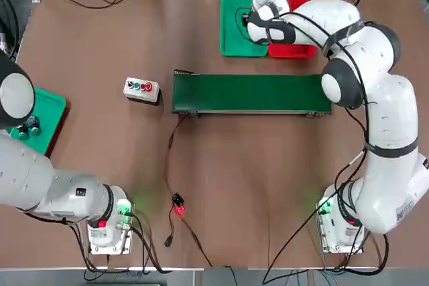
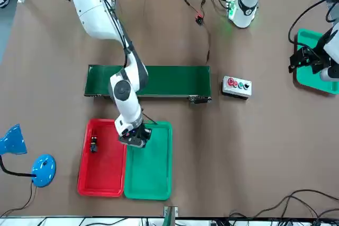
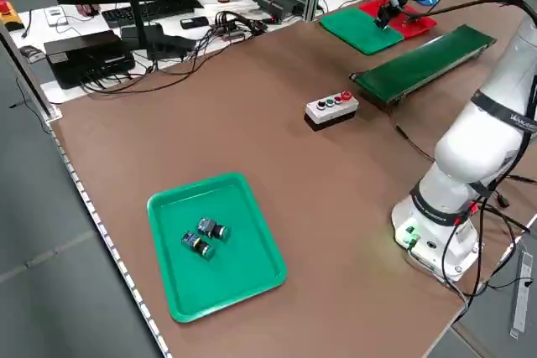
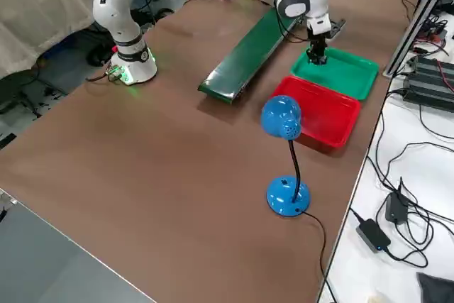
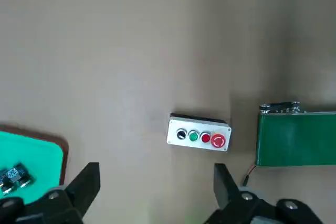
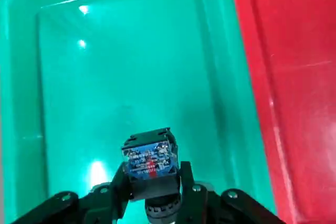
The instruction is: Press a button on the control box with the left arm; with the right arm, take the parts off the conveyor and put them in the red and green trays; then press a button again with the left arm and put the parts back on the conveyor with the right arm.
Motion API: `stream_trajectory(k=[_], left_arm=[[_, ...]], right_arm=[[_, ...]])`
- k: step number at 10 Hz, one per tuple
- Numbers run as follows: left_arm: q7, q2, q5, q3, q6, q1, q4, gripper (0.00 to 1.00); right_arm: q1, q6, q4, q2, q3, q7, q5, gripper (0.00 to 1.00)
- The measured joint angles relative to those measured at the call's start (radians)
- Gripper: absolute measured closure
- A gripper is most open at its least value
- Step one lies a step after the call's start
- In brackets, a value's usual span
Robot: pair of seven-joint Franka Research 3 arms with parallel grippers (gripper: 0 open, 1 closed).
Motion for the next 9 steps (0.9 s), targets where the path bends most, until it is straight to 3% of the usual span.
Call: stream_trajectory(k=[9], left_arm=[[0.000, 0.007, 0.000, 0.001, 0.035, 0.001, -0.009, 0.03]], right_arm=[[-0.018, 0.002, 0.013, 0.054, 0.000, -0.023, -0.001, 0.58]])
